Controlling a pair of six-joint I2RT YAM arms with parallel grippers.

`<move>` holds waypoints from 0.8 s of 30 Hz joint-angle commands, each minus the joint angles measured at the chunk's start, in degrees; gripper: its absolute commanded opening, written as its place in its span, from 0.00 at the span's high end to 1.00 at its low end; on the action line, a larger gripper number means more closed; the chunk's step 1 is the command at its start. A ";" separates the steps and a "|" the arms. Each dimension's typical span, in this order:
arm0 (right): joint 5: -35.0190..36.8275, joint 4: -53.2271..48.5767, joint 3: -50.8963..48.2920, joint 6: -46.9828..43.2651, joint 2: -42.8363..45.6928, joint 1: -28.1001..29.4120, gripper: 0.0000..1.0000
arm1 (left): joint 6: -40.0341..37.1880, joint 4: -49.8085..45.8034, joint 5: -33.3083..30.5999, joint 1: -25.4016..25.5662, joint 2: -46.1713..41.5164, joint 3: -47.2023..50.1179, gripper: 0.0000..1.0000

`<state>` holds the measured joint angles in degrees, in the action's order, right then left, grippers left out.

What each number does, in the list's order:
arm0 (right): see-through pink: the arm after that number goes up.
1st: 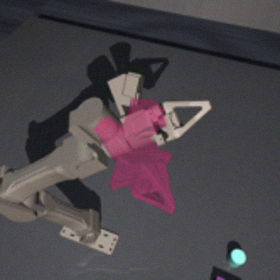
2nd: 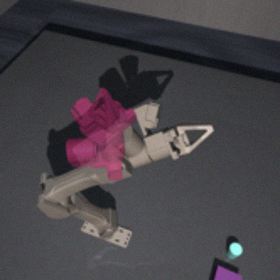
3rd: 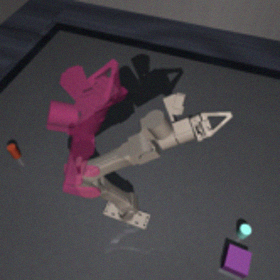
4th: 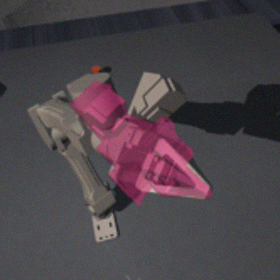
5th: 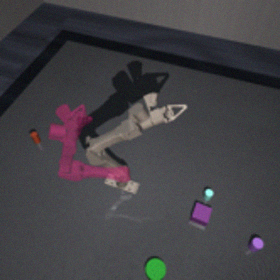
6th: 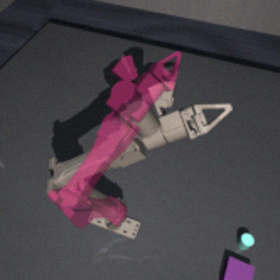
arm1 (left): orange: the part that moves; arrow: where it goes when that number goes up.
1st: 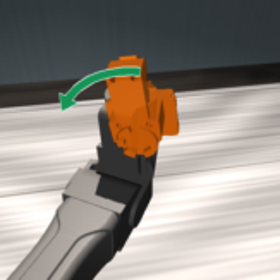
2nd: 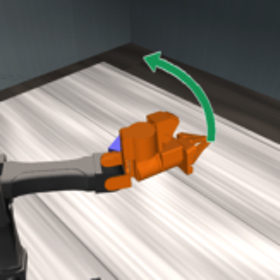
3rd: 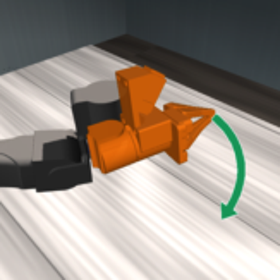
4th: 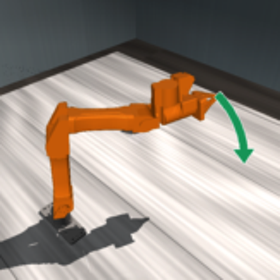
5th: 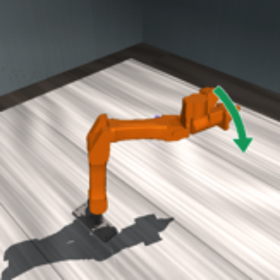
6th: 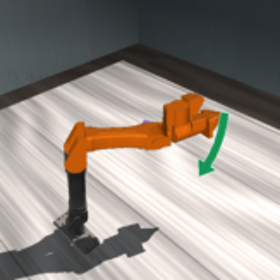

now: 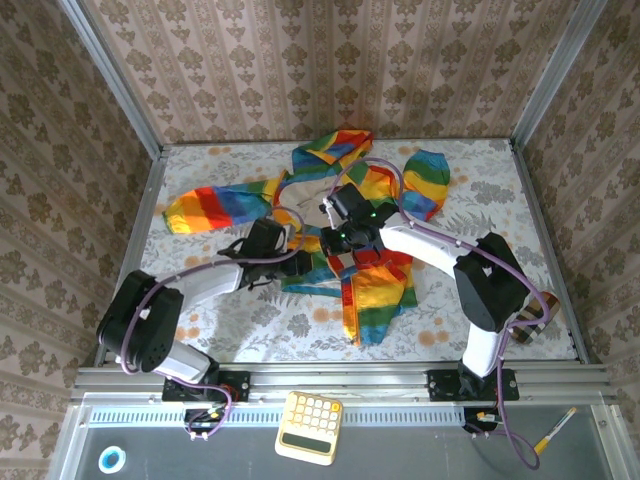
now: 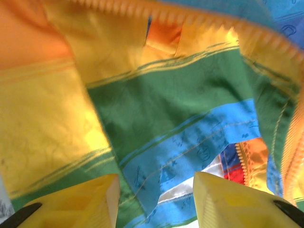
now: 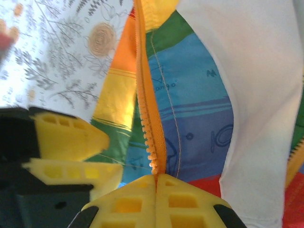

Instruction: Zip up the jacket

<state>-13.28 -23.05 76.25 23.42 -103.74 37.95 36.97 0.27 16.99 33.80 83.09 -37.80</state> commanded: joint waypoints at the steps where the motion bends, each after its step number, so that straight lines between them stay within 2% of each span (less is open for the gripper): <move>1: -4.25 3.38 -0.84 4.49 1.59 -0.12 1.00 | 4.18 12.12 0.74 1.27 -5.56 5.29 0.57; 3: -3.80 3.16 -0.60 4.85 1.35 -0.14 1.00 | 5.35 17.89 -0.36 2.95 -7.86 8.87 0.56; 8: -3.17 3.37 -0.93 5.41 1.75 -0.34 1.00 | 5.49 25.08 -4.25 8.40 -8.96 11.26 0.47; 14: -3.84 3.75 -1.06 5.84 1.62 -0.46 1.00 | 6.72 30.42 -8.29 11.54 -3.93 10.37 0.45; 17: -4.13 4.08 -1.28 6.25 1.79 -0.53 1.00 | 8.88 38.93 -8.13 11.97 0.49 11.55 0.48; 20: -4.54 4.42 -1.49 6.38 1.74 -0.60 1.00 | 11.02 46.09 -8.16 12.47 4.77 12.29 0.55; 24: -4.66 4.86 -1.63 6.38 2.03 -0.85 1.00 | 12.94 50.04 -10.39 12.49 5.75 14.09 0.87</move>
<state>-16.69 -19.38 75.26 28.93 -103.72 37.50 47.57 42.72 9.15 46.00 89.17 -25.26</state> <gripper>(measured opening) 0.043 0.188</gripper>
